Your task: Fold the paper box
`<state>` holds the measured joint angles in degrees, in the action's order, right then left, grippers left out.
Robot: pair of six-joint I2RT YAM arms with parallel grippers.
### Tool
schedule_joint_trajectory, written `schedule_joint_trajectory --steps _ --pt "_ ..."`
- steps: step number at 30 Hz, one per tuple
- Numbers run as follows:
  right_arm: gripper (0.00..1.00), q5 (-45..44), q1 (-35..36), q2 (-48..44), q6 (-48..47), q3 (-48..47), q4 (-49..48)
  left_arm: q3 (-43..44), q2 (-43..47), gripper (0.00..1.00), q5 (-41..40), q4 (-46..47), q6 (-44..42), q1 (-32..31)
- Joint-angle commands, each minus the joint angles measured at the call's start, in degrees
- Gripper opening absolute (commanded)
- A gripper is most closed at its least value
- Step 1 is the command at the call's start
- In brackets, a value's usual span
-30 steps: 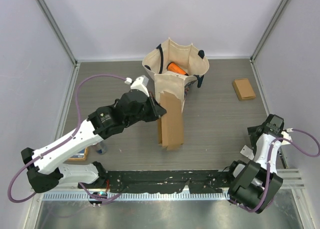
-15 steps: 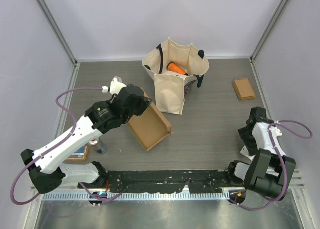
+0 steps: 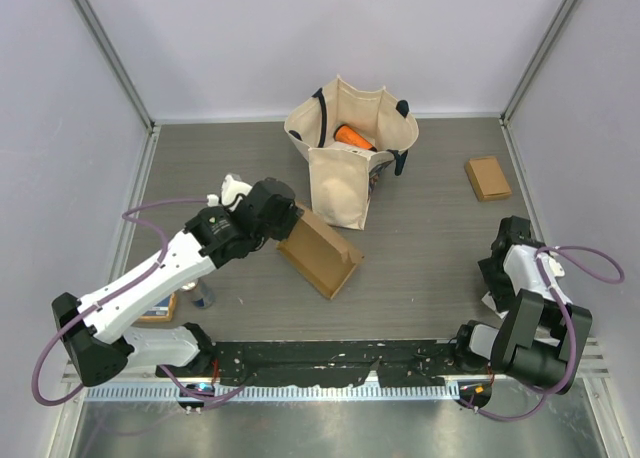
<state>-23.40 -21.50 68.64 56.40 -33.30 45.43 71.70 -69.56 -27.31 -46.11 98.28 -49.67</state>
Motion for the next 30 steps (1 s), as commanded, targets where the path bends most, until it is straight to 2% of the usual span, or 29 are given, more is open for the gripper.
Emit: schedule_joint_trajectory --steps 1,3,4,5,6,9,10,14,18,19,24,25,28,30 --pt "0.87 2.7 -0.1 -0.1 -1.2 2.9 -7.0 -1.6 2.1 0.0 -1.0 2.4 6.5 1.0" --pt "0.76 3.4 0.0 -0.5 -0.8 3.9 -7.7 0.4 1.1 0.0 -3.3 -1.7 8.8 1.0" --pt "0.68 3.7 0.0 -0.6 -0.2 4.7 -7.7 1.1 0.7 0.0 -4.2 -3.1 9.9 1.1" --pt "0.54 4.1 0.0 -1.0 0.2 5.2 -7.8 1.8 0.4 0.0 -4.9 -4.8 13.3 1.1" --pt "0.49 4.7 -0.1 -1.2 0.2 5.6 -8.3 2.5 -0.2 0.0 -5.7 -7.8 15.3 1.2" --pt "0.42 4.4 0.0 -2.2 0.0 6.3 -9.8 2.7 -0.1 0.0 -7.4 -8.8 18.1 1.5" --pt "0.33 4.2 0.0 -2.3 -0.5 5.9 -10.9 1.7 0.3 0.0 -8.7 -8.9 19.4 1.5" --pt "0.15 5.0 0.1 -1.9 -1.9 5.2 -13.4 -0.4 0.7 0.0 -9.6 -8.9 24.5 2.7" --pt "0.06 6.3 1.4 -0.6 -5.1 4.9 -16.9 -1.6 0.4 0.0 -8.8 -10.9 34.1 2.6" --pt "0.01 6.6 2.5 -0.3 -5.7 4.6 -18.0 -1.7 0.3 0.0 -8.7 -11.2 36.4 2.6" --pt "0.01 4.8 10.1 -1.1 -6.1 1.9 -15.9 2.0 -2.3 0.0 -9.9 -18.2 41.1 2.6" --pt "0.01 4.3 14.8 -2.7 -6.0 0.6 -14.2 3.2 -3.2 0.0 -10.1 -19.8 41.6 2.6" --pt "0.01 6.2 21.5 -6.5 -5.9 0.0 -13.3 7.0 -6.3 0.0 -10.9 -23.9 43.4 2.6" --pt "0.01 9.1 31.6 -11.8 -6.7 1.1 -14.0 7.7 -7.4 0.0 -10.4 -24.6 45.1 2.8"
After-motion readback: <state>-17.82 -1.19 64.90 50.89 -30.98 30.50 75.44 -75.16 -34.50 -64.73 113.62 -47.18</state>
